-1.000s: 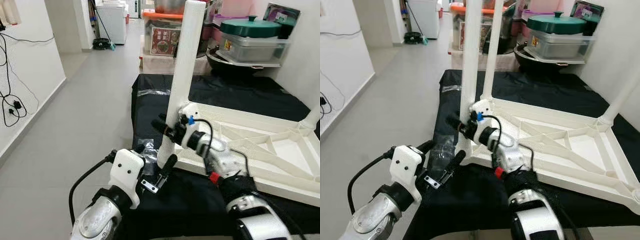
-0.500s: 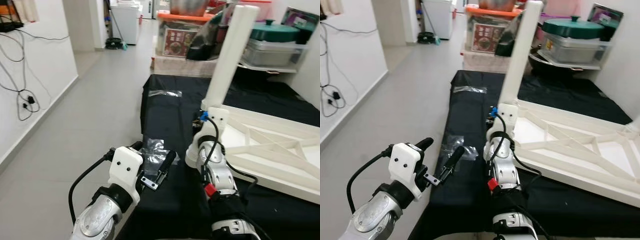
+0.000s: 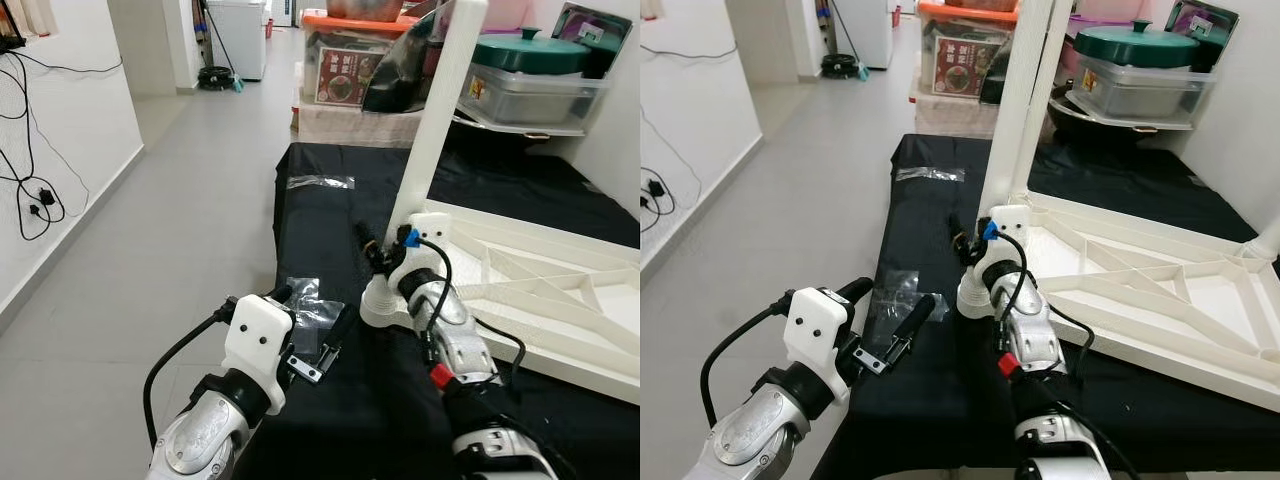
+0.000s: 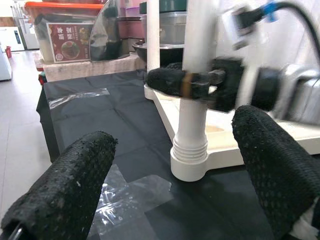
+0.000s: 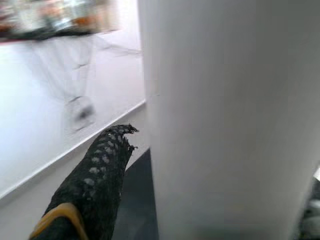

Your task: Building children table

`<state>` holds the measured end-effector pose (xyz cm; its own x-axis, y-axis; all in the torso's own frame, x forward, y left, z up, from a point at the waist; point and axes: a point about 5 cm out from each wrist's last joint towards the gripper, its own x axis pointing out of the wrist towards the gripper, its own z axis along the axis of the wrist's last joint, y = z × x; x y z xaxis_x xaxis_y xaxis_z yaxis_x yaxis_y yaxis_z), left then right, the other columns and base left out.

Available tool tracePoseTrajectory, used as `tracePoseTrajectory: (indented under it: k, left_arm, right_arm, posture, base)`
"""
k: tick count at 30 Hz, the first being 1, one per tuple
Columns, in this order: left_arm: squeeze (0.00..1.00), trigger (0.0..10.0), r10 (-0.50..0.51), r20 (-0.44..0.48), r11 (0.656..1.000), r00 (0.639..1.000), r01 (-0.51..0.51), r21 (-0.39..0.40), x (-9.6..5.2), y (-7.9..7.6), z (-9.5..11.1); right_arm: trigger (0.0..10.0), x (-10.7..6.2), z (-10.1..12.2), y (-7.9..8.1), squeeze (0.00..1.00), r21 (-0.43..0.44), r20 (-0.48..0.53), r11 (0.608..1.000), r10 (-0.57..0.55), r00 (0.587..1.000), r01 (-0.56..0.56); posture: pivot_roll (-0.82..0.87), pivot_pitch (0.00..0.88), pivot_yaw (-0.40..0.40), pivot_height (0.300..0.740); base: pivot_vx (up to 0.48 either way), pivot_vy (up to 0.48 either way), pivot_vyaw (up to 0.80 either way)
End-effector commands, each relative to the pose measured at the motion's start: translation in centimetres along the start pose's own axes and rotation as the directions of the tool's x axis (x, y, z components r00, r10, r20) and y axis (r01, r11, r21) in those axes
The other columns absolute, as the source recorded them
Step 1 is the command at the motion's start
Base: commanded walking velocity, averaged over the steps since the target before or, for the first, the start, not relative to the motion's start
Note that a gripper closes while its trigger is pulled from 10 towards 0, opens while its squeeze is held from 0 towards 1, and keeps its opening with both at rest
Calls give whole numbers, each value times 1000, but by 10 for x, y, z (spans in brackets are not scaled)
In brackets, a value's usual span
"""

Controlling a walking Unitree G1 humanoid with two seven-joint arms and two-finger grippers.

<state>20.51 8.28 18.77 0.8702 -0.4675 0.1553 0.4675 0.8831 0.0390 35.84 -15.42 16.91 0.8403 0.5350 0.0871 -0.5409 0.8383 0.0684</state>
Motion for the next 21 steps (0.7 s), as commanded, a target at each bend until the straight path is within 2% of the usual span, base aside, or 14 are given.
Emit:
tracePoseTrajectory:
  k: [1,2,5,6,7,8,9,14,15,16,18,20,21]
  left_arm:
    - [0,10000,13,-15,1000,1000,-13,9,0,2,-3]
    - [0,10000,13,-15,1000,1000,-13,9,0,2,-3]
    - [0,10000,7,-2,1000,1000,-7,9,3,0,0]
    - [0,10000,7,-2,1000,1000,-7,9,3,0,0]
    - [0,10000,8,1,1000,1000,-8,7,3,0,1]
    - [0,10000,8,1,1000,1000,-8,7,3,0,1]
    - [0,10000,9,1,1000,1000,-9,7,3,0,1]
    - [0,10000,10,-1,1000,1000,-10,12,2,1,0]
    - [0,10000,10,0,1000,1000,-10,13,2,1,0]
    - [0,10000,9,1,1000,1000,-9,13,2,0,1]
    - [0,10000,7,2,1000,1000,-7,13,3,0,0]
    - [0,10000,6,2,1000,1000,-6,13,3,-1,0]
    - [0,10000,6,2,1000,1000,-6,13,3,0,0]
  right_arm:
    - [10000,2,-1,9,0,91,-10,973,213,977,-211]
    - [10000,2,-1,9,0,91,-10,973,213,977,-211]
    - [10000,1,-6,17,0,148,-59,897,429,901,-417]
    - [10000,1,-6,17,0,148,-59,897,429,901,-417]
    - [10000,2,-7,20,0,176,-81,859,500,862,-481]
    - [10000,2,-7,20,0,176,-81,859,500,862,-481]
    - [10000,3,-9,24,0,188,-101,829,549,830,-526]
    - [10000,16,-11,30,0,164,-136,828,558,819,-537]
    - [9490,19,-10,32,0,154,-127,827,559,819,-540]
    - [0,24,-8,31,0,135,-113,855,515,850,-501]
    - [0,30,-5,28,0,98,-92,906,420,903,-412]
    - [0,31,-4,26,0,83,-87,922,386,918,-379]
    - [0,32,-4,22,0,67,-83,949,314,946,-309]
  posture:
    - [117,7,-91,740]
    - [117,7,-91,740]
    - [121,5,-92,740]
    - [121,5,-92,740]
    - [124,3,-94,740]
    - [124,3,-94,740]
    - [124,3,-94,740]
    - [129,0,-94,740]
    - [129,0,-92,740]
    - [130,0,-92,740]
    - [125,0,-88,740]
    - [125,0,-88,740]
    - [122,0,-90,740]
  base:
    - [0,0,0]
    - [0,0,0]
    - [0,0,0]
    - [0,0,0]
    - [0,0,0]
    - [0,0,0]
    - [0,0,0]
    - [0,0,0]
    - [0,0,0]
    - [0,0,0]
    - [0,0,0]
    - [0,0,0]
    - [0,0,0]
